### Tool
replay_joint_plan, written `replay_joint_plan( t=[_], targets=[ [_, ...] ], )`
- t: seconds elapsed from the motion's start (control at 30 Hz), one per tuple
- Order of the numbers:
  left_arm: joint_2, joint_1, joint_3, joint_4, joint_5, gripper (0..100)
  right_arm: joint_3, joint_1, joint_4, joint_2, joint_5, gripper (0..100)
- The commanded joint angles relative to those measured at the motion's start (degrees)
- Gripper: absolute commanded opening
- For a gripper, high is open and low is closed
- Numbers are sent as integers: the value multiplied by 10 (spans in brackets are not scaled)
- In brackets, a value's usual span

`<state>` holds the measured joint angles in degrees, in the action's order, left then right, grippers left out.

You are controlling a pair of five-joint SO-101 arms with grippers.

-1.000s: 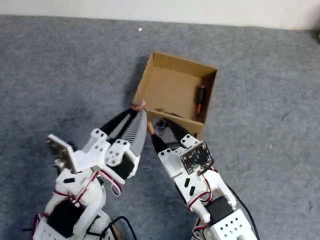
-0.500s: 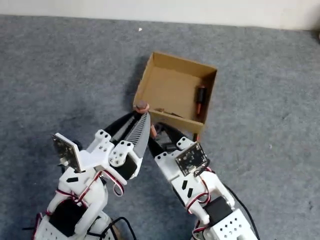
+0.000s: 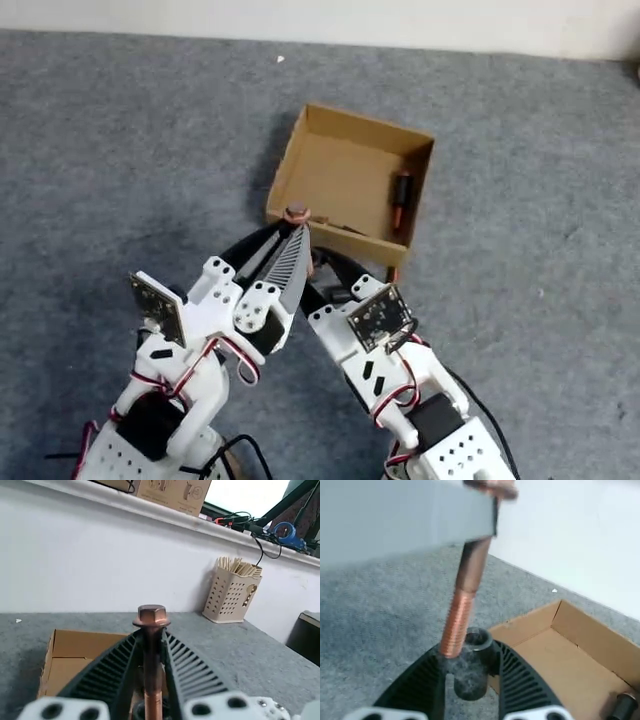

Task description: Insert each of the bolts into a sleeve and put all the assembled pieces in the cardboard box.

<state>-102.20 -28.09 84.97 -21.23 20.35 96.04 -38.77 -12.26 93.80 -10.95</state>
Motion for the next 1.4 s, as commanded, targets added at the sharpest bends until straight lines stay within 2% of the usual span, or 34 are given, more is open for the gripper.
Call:
replay_joint_plan(
  t=[0.0,0.13,0.5,0.67,0.87,1.37],
  targets=[
    [-22,8,-3,25,-8,5,68,-4,0,10,-4,4],
    [-22,32,-29,24,-4,5,68,-4,0,10,-4,4],
    [-21,29,-39,26,-4,5,66,-6,0,10,-4,4],
    [-18,29,-33,66,-4,5,66,-13,0,10,-4,4],
    [-18,29,-33,67,-4,5,65,-27,-20,10,-4,4],
    [-20,0,55,68,-8,5,64,-16,-20,10,-2,4]
  ],
)
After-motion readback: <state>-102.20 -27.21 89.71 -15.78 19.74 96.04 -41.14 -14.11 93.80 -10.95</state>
